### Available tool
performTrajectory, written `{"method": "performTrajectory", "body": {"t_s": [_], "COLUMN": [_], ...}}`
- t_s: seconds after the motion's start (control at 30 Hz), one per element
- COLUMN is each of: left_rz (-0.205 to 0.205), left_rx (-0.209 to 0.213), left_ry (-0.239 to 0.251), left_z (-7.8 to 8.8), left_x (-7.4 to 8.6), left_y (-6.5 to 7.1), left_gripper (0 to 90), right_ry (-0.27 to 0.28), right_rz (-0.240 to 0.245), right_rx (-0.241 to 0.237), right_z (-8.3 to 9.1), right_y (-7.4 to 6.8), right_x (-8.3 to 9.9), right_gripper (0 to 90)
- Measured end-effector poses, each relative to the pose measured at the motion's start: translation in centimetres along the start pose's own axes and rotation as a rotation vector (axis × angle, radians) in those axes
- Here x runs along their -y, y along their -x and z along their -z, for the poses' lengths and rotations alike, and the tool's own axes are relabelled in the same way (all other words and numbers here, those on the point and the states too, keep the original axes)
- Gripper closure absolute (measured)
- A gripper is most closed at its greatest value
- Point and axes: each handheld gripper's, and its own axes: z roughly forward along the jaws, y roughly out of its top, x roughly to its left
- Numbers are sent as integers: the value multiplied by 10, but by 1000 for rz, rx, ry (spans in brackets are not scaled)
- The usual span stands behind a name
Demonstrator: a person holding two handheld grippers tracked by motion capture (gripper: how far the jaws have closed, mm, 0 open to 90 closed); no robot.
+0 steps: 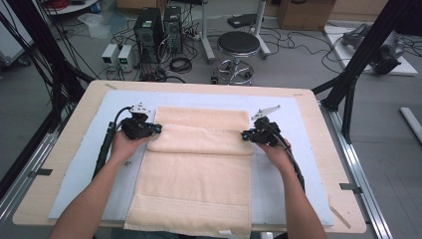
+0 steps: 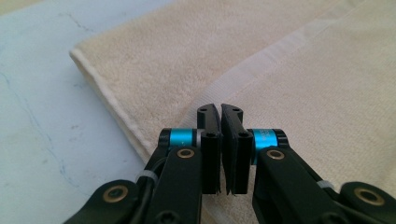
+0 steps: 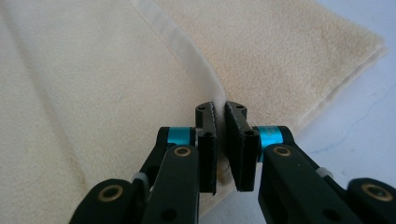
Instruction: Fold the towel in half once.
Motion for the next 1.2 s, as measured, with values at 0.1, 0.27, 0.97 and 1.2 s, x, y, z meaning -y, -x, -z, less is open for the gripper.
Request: {"method": "performTrajectory", "body": {"t_s": [0.1, 0.27, 0.97, 1.2], "left_rz": [-3, -26, -162, -164], "left_rx": [9, 22, 79, 63], "left_ry": [30, 65, 173, 213], "left_z": [11, 26, 106, 132], "left_x": [-3, -5, 44, 71], "left_y": [0, 5, 57, 72], "left_gripper": [861, 861, 868, 896], "right_ry": [21, 51, 107, 112], "right_rz": [-1, 20, 168, 202], "right_rx": [-10, -22, -83, -109], "right_z": [7, 23, 81, 94], "right_y": [-3, -12, -91, -115], "right_x": [-2, -5, 21, 35], "right_gripper": [836, 836, 837, 839]}}
